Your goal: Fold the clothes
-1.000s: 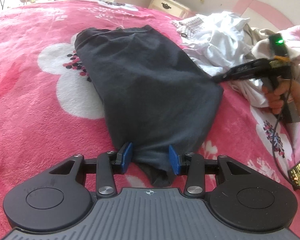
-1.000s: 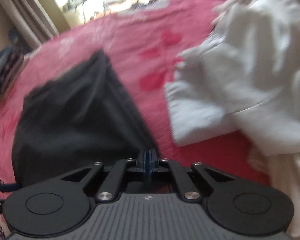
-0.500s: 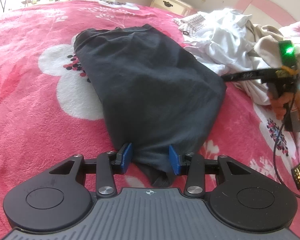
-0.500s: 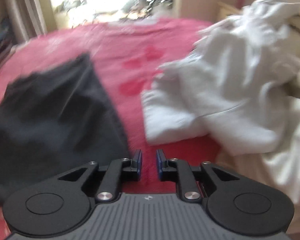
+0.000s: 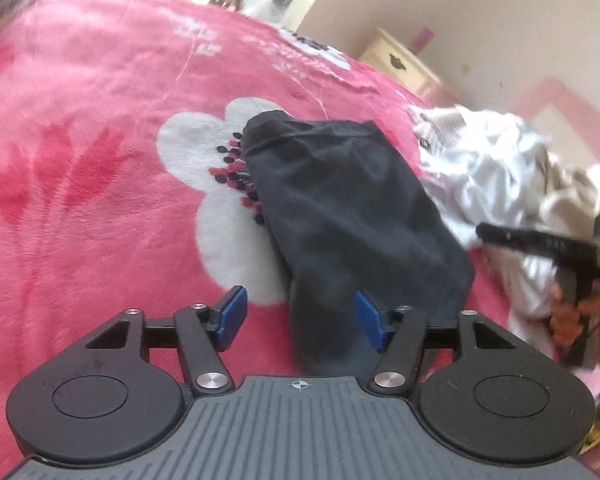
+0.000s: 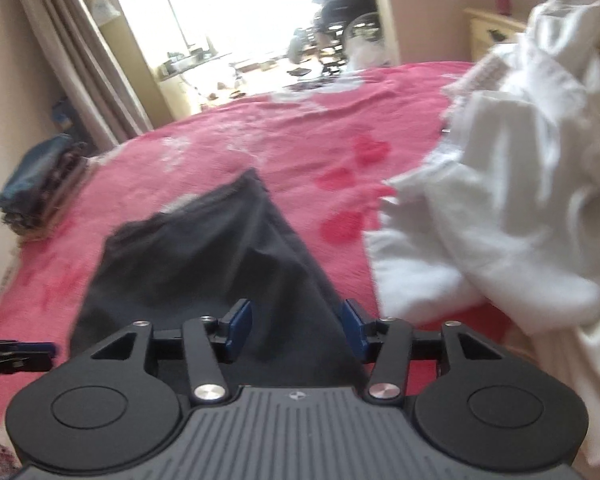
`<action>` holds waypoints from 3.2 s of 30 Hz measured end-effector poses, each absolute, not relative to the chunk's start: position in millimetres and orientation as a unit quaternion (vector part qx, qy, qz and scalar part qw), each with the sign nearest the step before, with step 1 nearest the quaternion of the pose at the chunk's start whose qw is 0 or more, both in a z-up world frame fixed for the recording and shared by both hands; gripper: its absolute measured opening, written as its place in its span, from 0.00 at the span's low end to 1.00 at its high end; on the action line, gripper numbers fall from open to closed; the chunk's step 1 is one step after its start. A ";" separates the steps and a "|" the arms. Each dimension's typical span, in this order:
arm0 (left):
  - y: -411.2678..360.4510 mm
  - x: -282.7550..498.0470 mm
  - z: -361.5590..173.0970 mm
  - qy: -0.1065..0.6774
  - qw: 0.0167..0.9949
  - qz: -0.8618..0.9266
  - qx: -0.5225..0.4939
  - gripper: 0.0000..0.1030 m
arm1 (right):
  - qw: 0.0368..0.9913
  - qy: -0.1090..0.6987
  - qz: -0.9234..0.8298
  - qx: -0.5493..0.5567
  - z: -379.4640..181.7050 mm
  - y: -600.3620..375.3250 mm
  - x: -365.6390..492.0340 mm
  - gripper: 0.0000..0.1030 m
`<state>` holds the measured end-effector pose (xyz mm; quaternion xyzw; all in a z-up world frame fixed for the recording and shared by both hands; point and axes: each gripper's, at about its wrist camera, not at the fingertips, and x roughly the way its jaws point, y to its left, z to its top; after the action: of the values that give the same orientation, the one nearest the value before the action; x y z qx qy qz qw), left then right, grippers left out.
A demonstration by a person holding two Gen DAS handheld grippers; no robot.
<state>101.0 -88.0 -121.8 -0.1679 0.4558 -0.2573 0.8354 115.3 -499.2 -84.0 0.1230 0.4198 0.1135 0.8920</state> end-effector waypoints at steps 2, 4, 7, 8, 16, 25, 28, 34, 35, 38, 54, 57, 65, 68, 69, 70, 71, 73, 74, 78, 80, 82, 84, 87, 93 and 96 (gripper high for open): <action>-88.5 115.9 -128.1 0.460 0.822 -0.272 -0.198 0.68 | 0.882 0.432 0.124 0.141 -85.9 -498.9 131.2 0.66; -90.3 130.0 -135.6 0.465 0.809 -0.280 -0.223 0.68 | 0.871 0.444 0.135 0.160 -87.8 -498.5 147.1 0.66; -94.0 148.7 -148.6 0.479 0.798 -0.278 -0.236 0.68 | 0.854 0.461 0.151 0.187 -90.7 -497.9 170.9 0.69; -93.5 153.3 -152.0 0.479 0.794 -0.284 -0.243 0.68 | 0.849 0.468 0.155 0.191 -91.8 -498.0 181.1 0.69; -85.2 193.1 -176.9 0.477 0.745 -0.348 -0.310 0.67 | 0.811 0.525 0.164 0.199 -123.0 -501.5 269.9 0.76; -86.0 221.9 -193.8 0.464 0.719 -0.385 -0.345 0.47 | 0.758 0.544 0.280 0.225 -150.7 -484.0 296.8 0.82; -89.5 225.5 -196.1 0.458 0.717 -0.396 -0.345 0.44 | 0.743 0.545 0.320 0.221 -153.5 -465.8 299.4 0.81; -88.2 226.7 -200.0 0.448 0.706 -0.406 -0.369 0.25 | 0.725 0.542 0.369 0.209 -156.1 -431.6 302.2 0.60; -87.7 227.1 -200.7 0.446 0.703 -0.408 -0.375 0.22 | 0.724 0.542 0.371 0.213 -154.9 -431.7 300.4 0.47; -86.6 229.6 -201.9 0.436 0.693 -0.417 -0.394 0.12 | 0.727 0.530 0.379 0.217 -146.8 -430.0 292.4 0.28; -38.6 205.2 -102.2 0.328 0.733 -0.446 -0.396 0.07 | 0.773 0.409 0.423 0.236 -38.7 -401.8 251.0 0.20; -16.1 194.9 -63.6 0.298 0.755 -0.443 -0.382 0.07 | 0.781 0.384 0.438 0.228 -2.5 -375.0 245.9 0.20; 71.5 147.0 62.7 0.209 0.841 -0.384 -0.319 0.07 | 0.790 0.307 0.484 0.218 110.4 -268.0 222.6 0.20; 101.6 119.5 110.6 0.182 0.876 -0.350 -0.278 0.07 | 0.792 0.277 0.499 0.216 151.7 -227.2 210.5 0.20; 109.8 111.1 124.0 0.174 0.884 -0.339 -0.269 0.07 | 0.792 0.269 0.502 0.219 163.0 -215.3 204.0 0.20; 118.2 102.7 136.6 0.167 0.892 -0.328 -0.261 0.07 | 0.793 0.260 0.505 0.221 173.8 -203.2 196.7 0.20; 126.7 94.6 148.2 0.162 0.898 -0.318 -0.257 0.07 | 0.795 0.251 0.506 0.223 184.4 -190.9 188.8 0.20; 143.6 77.9 170.4 0.150 0.909 -0.297 -0.249 0.07 | 0.794 0.235 0.512 0.231 202.0 -170.9 171.7 0.20; 151.9 68.8 179.5 0.144 0.913 -0.290 -0.246 0.07 | 0.793 0.228 0.513 0.235 211.1 -160.9 162.4 0.20; 172.4 37.3 206.4 0.120 0.925 -0.275 -0.234 0.07 | 0.801 0.219 0.504 0.238 244.7 -130.4 128.8 0.20; 177.1 26.1 213.3 0.113 0.926 -0.272 -0.235 0.07 | 0.809 0.216 0.495 0.232 262.4 -118.4 110.3 0.20; 181.8 15.8 216.9 0.107 0.925 -0.273 -0.242 0.07 | 0.816 0.215 0.487 0.226 278.1 -110.2 91.0 0.20; 189.9 4.3 220.7 0.102 0.922 -0.276 -0.252 0.07 | 0.820 0.214 0.480 0.225 287.4 -106.4 73.7 0.20; 194.8 -3.4 221.0 0.097 0.916 -0.281 -0.268 0.07 | 0.826 0.217 0.470 0.222 298.9 -101.1 51.4 0.20; 206.5 -6.2 230.3 0.079 0.914 -0.288 -0.273 0.07 | 0.836 0.211 0.464 0.200 320.2 -90.3 29.2 0.20; 213.2 3.3 227.9 0.074 0.918 -0.282 -0.268 0.07 | 0.832 0.209 0.470 0.207 320.1 -85.1 35.7 0.20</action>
<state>3.3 213.2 227.9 -0.2678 0.0741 -0.2823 0.9182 35.7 -85.1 320.1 0.2066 0.2094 0.4701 0.8322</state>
